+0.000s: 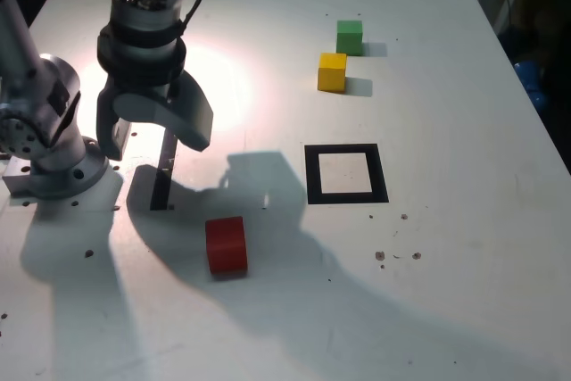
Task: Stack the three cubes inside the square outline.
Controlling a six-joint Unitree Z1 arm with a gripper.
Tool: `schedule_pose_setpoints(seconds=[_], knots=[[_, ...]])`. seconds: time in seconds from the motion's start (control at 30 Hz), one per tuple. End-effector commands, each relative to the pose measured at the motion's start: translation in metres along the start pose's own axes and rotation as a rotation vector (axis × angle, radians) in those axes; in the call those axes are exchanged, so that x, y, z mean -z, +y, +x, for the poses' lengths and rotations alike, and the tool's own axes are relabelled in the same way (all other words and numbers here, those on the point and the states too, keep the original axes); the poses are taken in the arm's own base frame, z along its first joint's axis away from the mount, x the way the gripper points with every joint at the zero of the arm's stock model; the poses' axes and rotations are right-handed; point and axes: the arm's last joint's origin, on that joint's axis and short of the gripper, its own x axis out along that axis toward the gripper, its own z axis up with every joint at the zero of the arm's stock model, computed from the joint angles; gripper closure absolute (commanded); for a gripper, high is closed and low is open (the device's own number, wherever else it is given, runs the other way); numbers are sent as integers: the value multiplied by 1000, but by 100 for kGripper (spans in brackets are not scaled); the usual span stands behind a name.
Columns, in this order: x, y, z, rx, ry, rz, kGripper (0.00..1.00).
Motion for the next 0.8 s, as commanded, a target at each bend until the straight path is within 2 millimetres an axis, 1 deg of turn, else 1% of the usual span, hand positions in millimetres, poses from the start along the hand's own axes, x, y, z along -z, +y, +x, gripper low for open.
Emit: schedule_pose_setpoints(seconds=[0.0,0.47,0.63,0.77], knots=[[1,0,0,-2,-1,0,1],[2,0,-1,-2,-4,0,1],[7,0,-4,5,-13,0,1],[8,-4,-8,23,-24,9,1]])
